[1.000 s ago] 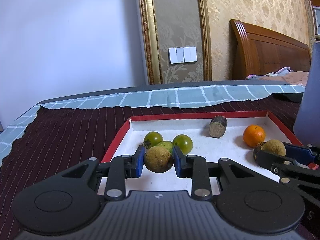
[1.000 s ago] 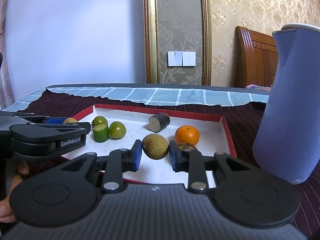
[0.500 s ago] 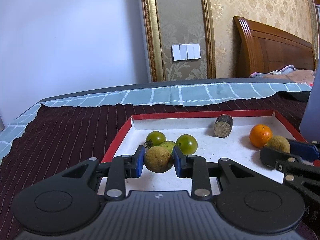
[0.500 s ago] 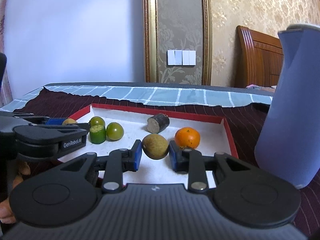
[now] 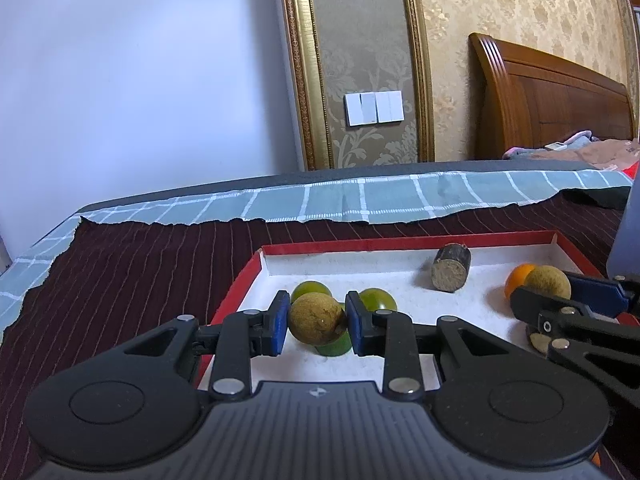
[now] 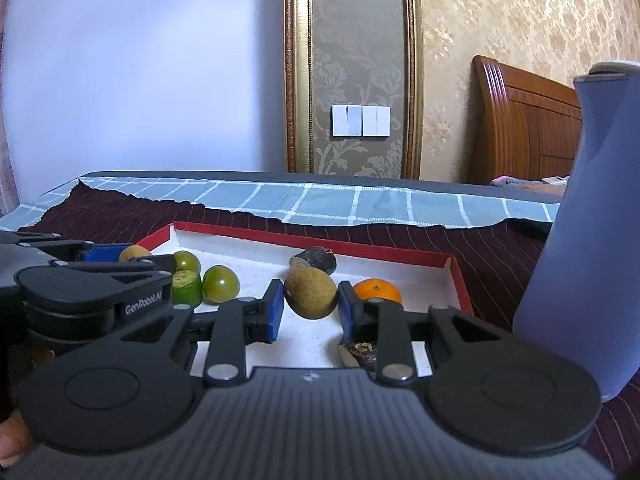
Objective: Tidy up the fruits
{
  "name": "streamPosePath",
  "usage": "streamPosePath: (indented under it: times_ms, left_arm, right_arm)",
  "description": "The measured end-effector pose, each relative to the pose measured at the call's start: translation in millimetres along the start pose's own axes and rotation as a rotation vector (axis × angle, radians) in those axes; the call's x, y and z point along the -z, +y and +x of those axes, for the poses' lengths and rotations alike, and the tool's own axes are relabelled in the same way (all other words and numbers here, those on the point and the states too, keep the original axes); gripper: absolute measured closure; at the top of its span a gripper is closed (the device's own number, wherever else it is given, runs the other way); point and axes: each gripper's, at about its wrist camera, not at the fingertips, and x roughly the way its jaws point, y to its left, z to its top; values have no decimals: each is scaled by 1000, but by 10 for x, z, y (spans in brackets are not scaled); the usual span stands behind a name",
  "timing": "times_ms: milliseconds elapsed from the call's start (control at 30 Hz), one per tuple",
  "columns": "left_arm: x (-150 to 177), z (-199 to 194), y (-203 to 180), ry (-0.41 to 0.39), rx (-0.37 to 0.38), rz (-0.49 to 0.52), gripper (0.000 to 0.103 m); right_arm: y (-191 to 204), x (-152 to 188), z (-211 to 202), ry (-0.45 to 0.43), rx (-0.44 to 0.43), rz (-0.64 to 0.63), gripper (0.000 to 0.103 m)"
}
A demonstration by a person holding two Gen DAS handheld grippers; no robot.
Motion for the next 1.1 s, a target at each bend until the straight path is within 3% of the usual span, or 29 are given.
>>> streamPosePath:
  times_ms: [1100]
  left_arm:
    - [-131,307,43,26,-20,-36,74]
  right_arm:
    - [-120,-90,313,31,29,32,75]
